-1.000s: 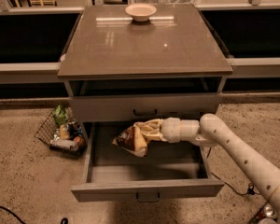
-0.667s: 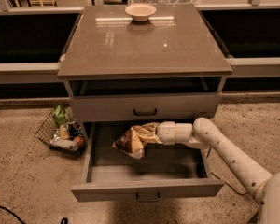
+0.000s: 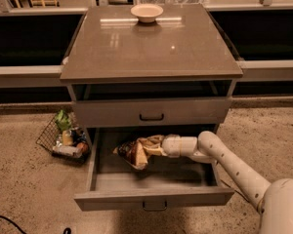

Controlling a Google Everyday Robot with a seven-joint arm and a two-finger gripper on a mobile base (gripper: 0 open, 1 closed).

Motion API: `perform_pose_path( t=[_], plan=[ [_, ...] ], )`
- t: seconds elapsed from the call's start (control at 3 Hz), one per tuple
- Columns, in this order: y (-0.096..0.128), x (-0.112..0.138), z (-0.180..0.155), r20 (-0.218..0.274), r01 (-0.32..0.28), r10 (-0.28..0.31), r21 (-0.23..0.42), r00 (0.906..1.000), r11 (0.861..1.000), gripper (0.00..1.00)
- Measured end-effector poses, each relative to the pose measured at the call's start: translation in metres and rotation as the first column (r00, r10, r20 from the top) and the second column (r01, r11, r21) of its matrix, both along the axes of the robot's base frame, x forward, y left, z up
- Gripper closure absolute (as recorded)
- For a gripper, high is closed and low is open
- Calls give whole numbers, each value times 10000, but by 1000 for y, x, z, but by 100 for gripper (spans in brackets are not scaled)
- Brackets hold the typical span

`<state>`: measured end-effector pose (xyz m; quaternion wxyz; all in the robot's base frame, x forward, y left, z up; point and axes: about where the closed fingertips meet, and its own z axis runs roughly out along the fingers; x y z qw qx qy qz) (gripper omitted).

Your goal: Place brown chip bag into middle drawer

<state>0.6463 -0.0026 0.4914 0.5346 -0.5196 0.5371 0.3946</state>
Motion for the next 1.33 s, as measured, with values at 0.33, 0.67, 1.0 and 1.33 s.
perform_pose_path(
  t=[0.33, 0.67, 1.0, 1.33],
  plan=[
    [5, -6, -7, -202, -59, 58, -80, 9998, 10000, 85],
    [6, -7, -7, -213, -70, 68, -79, 9998, 9999, 54],
    [5, -7, -7, -213, -70, 69, -78, 9998, 9999, 29],
    [3, -13, -5, -222, -74, 73, -28, 9997, 10000, 7]
  ],
)
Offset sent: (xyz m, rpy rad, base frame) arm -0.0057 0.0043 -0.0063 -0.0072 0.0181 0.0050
